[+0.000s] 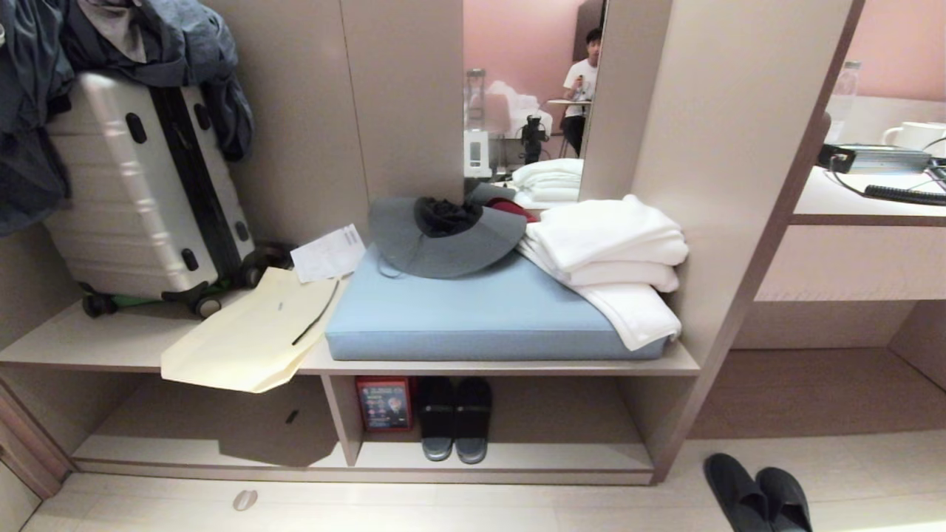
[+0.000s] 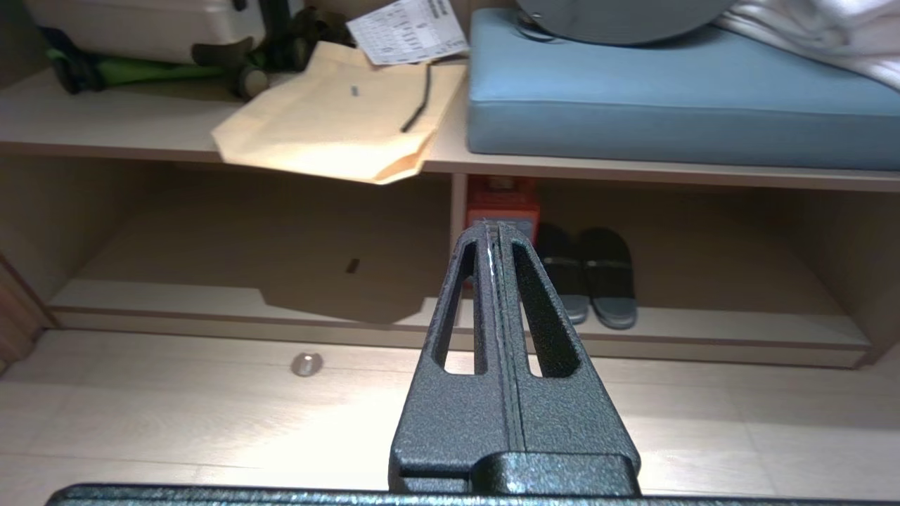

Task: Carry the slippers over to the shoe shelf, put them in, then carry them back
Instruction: Pick up the slippers on the floor

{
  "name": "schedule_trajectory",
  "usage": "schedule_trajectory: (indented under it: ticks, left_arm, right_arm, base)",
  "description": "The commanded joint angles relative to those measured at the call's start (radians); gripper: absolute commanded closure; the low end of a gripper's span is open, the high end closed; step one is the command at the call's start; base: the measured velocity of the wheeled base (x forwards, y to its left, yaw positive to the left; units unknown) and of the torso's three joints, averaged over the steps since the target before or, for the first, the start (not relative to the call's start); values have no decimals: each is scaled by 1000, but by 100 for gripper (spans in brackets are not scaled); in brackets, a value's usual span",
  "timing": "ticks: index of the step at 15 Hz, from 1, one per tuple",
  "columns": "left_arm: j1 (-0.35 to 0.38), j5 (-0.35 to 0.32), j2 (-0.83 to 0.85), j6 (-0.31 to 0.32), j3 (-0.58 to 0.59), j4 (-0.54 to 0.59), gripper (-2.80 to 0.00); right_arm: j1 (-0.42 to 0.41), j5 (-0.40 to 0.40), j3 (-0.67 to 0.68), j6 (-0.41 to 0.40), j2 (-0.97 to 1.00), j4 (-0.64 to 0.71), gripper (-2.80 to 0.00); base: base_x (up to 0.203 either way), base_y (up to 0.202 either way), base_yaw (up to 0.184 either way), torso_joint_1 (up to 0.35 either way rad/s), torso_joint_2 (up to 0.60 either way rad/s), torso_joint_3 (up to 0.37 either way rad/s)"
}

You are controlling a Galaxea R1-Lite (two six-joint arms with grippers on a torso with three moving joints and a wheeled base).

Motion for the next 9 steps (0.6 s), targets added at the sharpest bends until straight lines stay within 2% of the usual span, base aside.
schedule_trajectory:
  ticks: [1,9]
  left_arm:
    - [0,0,0,-1,0,-1,0]
    - [0,0,0,-1,0,-1,0]
  right_arm:
    - [0,0,0,0,-2,0,0]
    - [0,0,0,0,-2,1,0]
  base:
    - [0,-203,3,2,2,2]
    - [0,-197,0,2,4,3]
